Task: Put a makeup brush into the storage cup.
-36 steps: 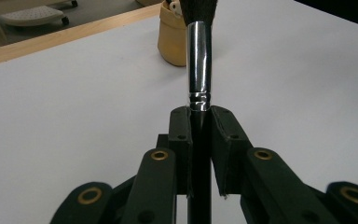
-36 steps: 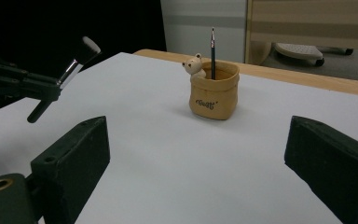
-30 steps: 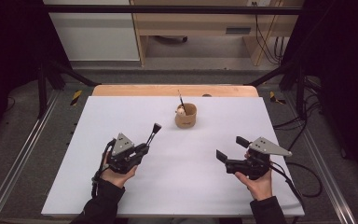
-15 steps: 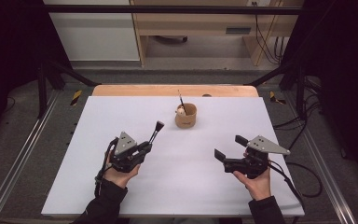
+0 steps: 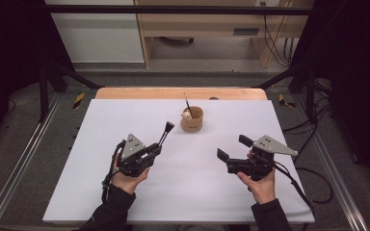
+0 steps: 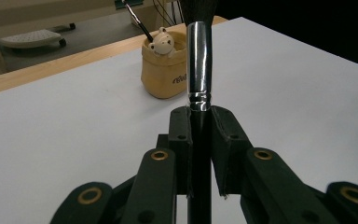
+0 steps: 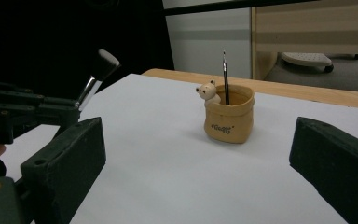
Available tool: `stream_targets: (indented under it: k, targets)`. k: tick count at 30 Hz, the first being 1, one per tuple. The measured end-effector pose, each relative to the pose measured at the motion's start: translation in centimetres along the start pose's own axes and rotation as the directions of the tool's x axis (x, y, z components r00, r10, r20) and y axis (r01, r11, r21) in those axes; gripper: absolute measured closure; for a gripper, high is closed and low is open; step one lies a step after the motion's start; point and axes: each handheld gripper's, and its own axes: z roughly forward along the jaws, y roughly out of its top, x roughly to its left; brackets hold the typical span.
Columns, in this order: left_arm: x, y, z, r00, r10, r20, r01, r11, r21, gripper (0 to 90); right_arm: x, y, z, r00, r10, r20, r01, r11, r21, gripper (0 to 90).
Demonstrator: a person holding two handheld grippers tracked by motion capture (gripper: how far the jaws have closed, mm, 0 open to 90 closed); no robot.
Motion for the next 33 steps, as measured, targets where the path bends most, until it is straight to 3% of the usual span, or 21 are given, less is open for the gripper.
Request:
stream_targets:
  k: [7, 33]
  targets:
    - [-0.3, 0.1, 0.5, 1.0000, -0.002, 0.003, 0.002, 1.0000, 0.003, 78.5, 0.9, 0.6, 1.1, 0.9997, 0.022, -0.013, -0.022, 1.000, -0.008, 5.2]
    - [-1.4, 0.7, 2.4, 0.9997, -0.010, 0.022, 0.010, 0.9999, -0.009, 78.5, 1.7, 1.0, 3.3, 0.9941, 0.094, -0.055, -0.095, 0.995, -0.014, 6.3]
